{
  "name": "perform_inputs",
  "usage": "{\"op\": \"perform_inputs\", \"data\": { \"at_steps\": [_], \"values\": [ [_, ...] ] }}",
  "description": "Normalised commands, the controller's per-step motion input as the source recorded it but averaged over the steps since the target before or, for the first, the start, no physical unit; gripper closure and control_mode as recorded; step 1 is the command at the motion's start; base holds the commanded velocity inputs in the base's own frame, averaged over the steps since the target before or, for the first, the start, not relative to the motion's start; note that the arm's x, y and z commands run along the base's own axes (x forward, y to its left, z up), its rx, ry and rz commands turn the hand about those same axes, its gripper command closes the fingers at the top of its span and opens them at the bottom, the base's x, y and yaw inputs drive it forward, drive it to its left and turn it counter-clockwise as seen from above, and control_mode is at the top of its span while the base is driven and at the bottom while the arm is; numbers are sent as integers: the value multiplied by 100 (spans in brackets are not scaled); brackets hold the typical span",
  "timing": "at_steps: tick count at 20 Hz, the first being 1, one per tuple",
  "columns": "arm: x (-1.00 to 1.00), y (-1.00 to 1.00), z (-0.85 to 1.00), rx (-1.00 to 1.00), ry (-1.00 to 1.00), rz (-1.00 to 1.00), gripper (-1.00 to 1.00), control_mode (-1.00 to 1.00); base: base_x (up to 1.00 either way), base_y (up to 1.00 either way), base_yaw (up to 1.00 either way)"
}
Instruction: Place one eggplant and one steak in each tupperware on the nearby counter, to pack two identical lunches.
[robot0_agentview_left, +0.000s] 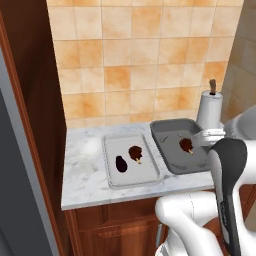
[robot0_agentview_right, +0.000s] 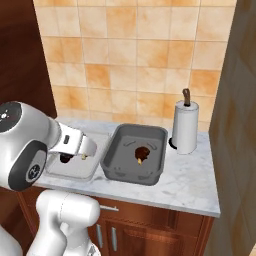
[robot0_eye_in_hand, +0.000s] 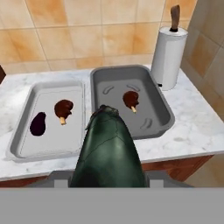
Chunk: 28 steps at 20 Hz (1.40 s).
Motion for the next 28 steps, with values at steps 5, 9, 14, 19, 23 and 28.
{"op": "perform_inputs", "data": {
  "at_steps": [5, 9, 14, 19, 23, 28],
  "values": [
    [48, -28, -3, 0, 4, 0, 100, -100, 0, 0, 0],
    [61, 0, -37, 0, 4, 0, 100, -100, 0, 0, 0],
    [49, 0, -57, 0, 4, 0, 100, -100, 0, 0, 0],
    [57, -6, -48, 0, 2, 3, 100, -100, 0, 0, 0],
    [54, -27, -36, 0, 5, 7, 100, -100, 0, 0, 0],
    [53, -7, -45, 0, 4, 8, 100, -100, 0, 0, 0]
  ]
}}
